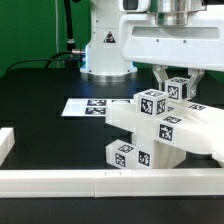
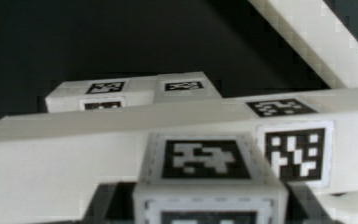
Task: Assemble chair
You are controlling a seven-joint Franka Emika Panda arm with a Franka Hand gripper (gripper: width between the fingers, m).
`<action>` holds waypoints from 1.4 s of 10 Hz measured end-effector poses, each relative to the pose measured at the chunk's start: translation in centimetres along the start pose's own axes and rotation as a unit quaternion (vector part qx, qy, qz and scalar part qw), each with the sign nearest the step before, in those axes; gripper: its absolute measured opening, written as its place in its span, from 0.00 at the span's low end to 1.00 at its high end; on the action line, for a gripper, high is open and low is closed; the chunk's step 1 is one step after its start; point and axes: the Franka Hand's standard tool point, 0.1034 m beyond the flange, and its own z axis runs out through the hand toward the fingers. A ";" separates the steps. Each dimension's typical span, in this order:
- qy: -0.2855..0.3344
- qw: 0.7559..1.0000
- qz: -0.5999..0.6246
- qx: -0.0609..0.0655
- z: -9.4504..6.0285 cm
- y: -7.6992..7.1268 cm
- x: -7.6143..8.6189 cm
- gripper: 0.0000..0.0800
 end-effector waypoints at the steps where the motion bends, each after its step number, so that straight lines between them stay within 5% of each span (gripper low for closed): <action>1: 0.000 1.000 0.006 0.000 0.0 0.0 0.0 0.43; 2: -0.001 1.000 0.000 0.000 0.0 0.0 -0.1 0.43; 3: -0.001 1.000 0.000 0.000 0.0 0.0 -0.1 0.65; 4: 0.000 1.000 -0.029 0.001 0.0 -0.1 -0.1 0.65; 5: 0.001 0.999 -0.054 0.001 -0.2 -0.2 -0.1 0.78; 10: 0.003 0.967 -0.254 -0.001 -0.2 -0.3 -0.1 0.81; 14: 0.009 0.889 -0.457 -0.019 0.0 -0.4 -0.5 0.81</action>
Offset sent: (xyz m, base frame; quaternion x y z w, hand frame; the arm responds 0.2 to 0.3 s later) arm 0.0001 0.0076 0.0052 0.0003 -0.0183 -0.1149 0.9932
